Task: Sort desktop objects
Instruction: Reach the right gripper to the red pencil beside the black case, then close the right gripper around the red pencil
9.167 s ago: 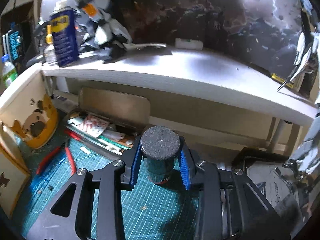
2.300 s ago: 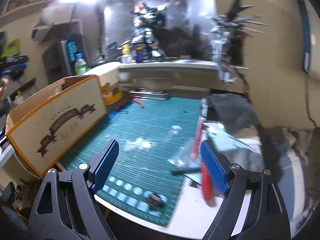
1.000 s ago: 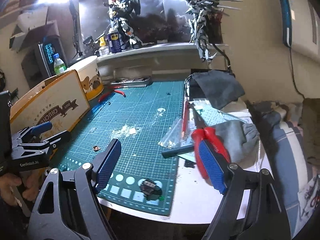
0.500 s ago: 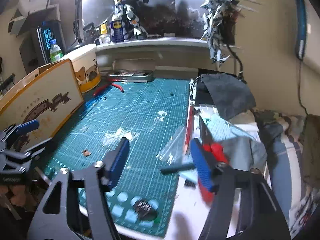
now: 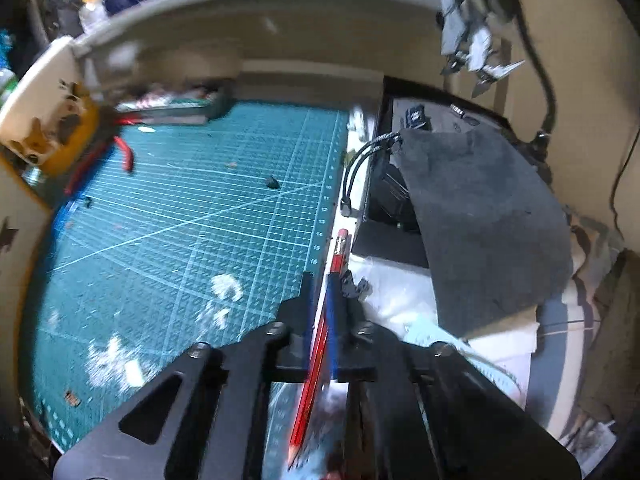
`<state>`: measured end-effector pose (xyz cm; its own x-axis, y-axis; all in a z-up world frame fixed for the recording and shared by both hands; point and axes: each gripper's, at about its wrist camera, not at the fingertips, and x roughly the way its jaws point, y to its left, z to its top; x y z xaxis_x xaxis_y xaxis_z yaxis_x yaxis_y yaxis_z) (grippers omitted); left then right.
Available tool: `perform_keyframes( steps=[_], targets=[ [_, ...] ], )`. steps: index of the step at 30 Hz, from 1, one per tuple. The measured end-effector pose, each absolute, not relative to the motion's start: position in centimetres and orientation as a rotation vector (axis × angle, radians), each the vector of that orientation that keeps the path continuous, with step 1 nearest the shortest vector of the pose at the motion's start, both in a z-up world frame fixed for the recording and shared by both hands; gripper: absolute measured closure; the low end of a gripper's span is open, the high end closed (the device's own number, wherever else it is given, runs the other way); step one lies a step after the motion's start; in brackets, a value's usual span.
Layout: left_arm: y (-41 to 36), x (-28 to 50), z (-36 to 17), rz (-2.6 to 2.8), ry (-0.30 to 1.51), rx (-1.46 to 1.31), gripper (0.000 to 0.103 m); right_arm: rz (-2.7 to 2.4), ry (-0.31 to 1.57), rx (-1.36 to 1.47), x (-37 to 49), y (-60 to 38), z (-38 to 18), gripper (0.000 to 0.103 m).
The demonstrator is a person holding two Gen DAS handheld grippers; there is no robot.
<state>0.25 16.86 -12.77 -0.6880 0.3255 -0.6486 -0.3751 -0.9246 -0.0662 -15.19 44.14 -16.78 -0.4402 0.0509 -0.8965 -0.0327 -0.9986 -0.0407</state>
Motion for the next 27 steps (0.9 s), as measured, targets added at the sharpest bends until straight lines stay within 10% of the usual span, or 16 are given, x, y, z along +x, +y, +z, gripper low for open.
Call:
perform_keyframes(
  steps=[20,27],
  targets=[
    [17.0,0.3,-12.7,2.553,0.104,-0.985,0.0,2.687,0.0,-1.647,-14.8,43.4,-16.1,0.102],
    [17.2,1.0,-12.2,2.553,0.118,-0.967,0.0,2.556,-0.036,-1.703,-16.1,44.3,-18.0,0.085]
  ],
)
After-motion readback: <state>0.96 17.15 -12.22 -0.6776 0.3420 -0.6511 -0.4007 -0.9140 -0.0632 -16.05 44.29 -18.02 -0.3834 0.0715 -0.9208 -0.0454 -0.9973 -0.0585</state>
